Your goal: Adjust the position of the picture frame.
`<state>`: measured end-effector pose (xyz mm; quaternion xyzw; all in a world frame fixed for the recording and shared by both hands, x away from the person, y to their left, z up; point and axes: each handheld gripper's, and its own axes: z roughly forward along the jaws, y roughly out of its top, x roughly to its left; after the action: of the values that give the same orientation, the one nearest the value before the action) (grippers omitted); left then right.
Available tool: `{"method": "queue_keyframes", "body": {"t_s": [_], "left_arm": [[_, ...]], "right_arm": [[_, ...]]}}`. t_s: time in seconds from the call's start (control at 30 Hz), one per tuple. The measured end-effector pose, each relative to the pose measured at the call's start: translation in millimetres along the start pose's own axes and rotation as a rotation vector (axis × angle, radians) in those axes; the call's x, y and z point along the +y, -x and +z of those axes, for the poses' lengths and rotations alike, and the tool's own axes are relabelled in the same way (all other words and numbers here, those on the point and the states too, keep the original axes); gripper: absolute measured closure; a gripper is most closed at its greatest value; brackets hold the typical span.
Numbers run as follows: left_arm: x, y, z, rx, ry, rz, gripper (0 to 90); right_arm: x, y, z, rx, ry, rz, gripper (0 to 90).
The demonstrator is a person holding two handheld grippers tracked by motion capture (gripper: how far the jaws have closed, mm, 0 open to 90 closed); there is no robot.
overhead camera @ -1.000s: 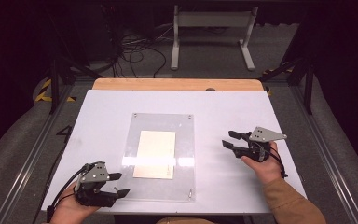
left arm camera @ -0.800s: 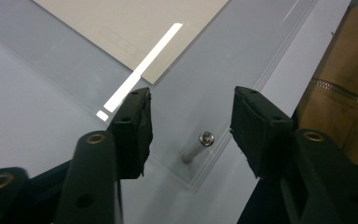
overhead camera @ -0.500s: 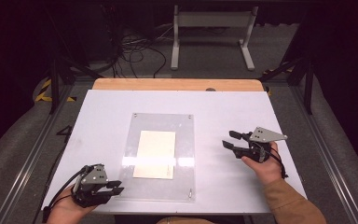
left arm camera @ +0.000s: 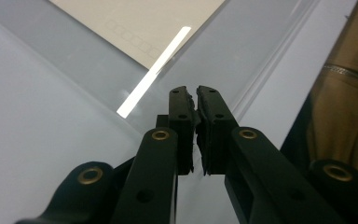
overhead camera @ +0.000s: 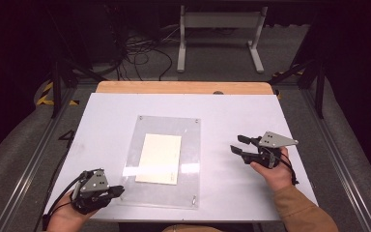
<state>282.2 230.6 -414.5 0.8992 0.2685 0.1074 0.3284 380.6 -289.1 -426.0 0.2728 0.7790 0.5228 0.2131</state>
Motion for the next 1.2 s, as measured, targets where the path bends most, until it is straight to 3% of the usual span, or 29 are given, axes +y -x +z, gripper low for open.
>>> {"method": "queue_keyframes", "body": {"t_s": [0.37,0.47,0.67,0.77,0.93,1.03,1.2], "left_arm": [[-3.3,-28.0,-6.7,0.202,0.073,-0.151,84.6],[-4.9,-42.9,-3.9,0.237,0.098,-0.236,84.7],[-6.8,-66.9,1.7,0.292,0.114,-0.313,84.7],[-6.5,-81.6,4.5,0.329,0.133,-0.349,84.7],[-6.4,-94.6,9.3,0.365,0.156,-0.379,84.6],[-9.1,-106.8,14.6,0.364,0.151,-0.397,84.6],[-11.9,-109.8,16.4,0.355,0.161,-0.401,84.3]], "right_arm": [[2.3,-6.1,-0.7,0.004,-0.025,-0.029,62.2],[2.8,-8.3,1.2,0.049,-0.044,0.006,66.5],[3.2,-11.8,5.4,0.098,-0.063,0.052,67.1],[4.0,-12.5,6.3,0.095,-0.07,0.05,69.3],[8.3,-14.1,7.6,0.107,-0.107,0.018,76.3],[9.3,-14.9,9.9,0.101,-0.137,-0.013,78.0],[13.3,-14.4,13.5,0.109,-0.182,-0.027,80.6]]}}
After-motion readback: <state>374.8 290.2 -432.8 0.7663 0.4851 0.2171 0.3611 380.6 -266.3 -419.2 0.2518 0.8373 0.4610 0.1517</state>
